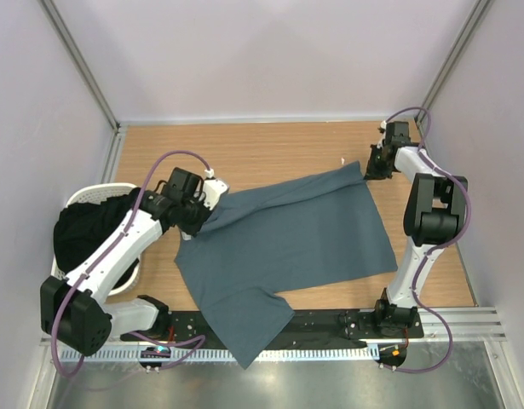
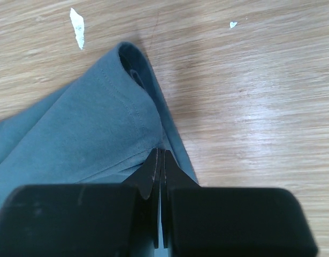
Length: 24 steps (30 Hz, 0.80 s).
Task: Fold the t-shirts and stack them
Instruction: Fold the tshirt
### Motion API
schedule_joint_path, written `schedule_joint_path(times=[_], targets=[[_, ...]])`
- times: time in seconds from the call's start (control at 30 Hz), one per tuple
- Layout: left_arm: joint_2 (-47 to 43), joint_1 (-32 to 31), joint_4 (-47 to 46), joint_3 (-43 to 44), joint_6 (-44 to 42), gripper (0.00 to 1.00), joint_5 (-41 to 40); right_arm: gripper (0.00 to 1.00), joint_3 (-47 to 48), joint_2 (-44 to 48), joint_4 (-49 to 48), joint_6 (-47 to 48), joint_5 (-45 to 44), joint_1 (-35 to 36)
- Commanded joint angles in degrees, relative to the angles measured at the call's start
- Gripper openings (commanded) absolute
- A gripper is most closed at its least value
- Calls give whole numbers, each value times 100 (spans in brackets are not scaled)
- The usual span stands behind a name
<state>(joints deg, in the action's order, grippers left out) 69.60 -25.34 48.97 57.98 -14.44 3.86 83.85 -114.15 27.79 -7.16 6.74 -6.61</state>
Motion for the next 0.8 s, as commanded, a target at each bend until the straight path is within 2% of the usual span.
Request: schedule_joint_path(times=[0.0, 0.43, 0.77], targets=[[-149, 12, 157, 284, -235, 0, -254, 1, 0, 472, 15, 162, -41, -33], [-43, 12, 130, 153, 37, 0, -26, 1, -764, 1008, -19, 83, -366, -42], [115, 12, 130, 65, 90, 0, -17, 1, -941, 1070, 130, 74, -542, -51]])
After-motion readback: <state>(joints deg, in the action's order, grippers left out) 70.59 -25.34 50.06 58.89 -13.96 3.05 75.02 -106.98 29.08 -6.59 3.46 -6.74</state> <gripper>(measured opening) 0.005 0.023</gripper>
